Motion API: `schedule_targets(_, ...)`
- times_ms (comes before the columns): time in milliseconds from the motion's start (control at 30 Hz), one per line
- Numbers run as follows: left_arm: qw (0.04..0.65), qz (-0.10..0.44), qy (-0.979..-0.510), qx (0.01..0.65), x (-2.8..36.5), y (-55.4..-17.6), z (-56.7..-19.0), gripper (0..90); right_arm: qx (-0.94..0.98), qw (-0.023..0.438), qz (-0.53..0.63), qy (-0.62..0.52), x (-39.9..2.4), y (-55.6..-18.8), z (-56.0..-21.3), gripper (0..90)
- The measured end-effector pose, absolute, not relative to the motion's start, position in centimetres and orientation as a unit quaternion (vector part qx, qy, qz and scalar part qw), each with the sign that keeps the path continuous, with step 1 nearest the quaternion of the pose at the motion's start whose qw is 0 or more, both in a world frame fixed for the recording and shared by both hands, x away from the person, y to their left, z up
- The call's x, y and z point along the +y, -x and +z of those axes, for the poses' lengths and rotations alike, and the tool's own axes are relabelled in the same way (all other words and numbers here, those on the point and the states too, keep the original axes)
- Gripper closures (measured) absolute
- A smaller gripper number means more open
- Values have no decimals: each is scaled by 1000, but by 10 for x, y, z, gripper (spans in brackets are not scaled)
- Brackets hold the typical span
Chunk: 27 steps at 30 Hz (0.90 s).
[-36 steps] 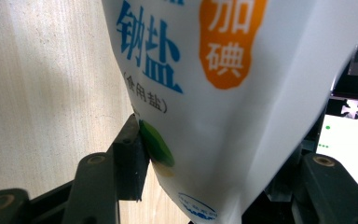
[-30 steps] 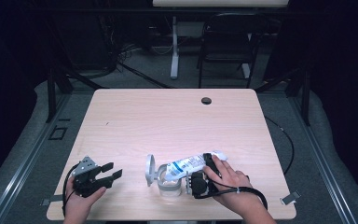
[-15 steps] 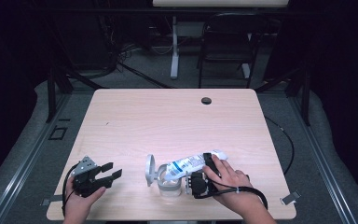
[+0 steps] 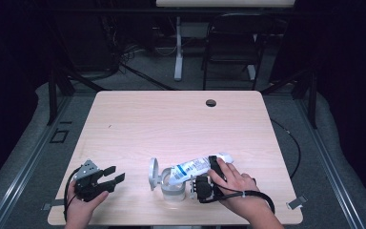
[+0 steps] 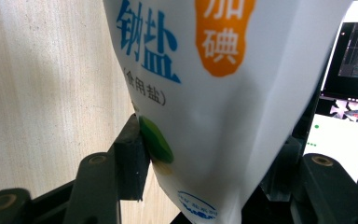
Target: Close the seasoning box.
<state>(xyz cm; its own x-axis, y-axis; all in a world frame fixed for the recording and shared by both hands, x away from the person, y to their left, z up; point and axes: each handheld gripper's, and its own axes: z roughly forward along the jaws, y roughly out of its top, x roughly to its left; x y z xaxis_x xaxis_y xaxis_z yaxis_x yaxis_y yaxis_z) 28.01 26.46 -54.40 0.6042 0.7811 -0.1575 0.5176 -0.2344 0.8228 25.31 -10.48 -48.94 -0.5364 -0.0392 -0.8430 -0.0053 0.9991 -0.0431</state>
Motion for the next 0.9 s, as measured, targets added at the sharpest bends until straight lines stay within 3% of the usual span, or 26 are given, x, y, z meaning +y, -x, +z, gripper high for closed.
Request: schedule_targets(900, 450, 143, -774, 422, 265, -280, -543, 478, 871, 490, -23, 23, -104, -251, -487, 461)
